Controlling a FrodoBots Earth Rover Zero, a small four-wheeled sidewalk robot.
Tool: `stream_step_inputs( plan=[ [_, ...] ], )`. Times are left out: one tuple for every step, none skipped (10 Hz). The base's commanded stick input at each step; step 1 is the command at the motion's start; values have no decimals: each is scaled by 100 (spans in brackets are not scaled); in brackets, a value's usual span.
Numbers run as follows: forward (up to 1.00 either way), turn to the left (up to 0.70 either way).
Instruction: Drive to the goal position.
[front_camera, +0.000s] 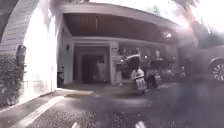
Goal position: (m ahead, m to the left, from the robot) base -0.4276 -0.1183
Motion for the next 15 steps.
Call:
stream_step_inputs(
  plan=[
    [45, 0],
    [45, 0],
    [45, 0],
    [45, 0],
    [45, 0],
    [45, 0],
    [45, 0],
    [45, 0],
    [45, 0],
    [45, 0],
    [45, 0],
    [45, 0],
    [45, 0],
    [45, 0],
    [45, 0]
  ],
)
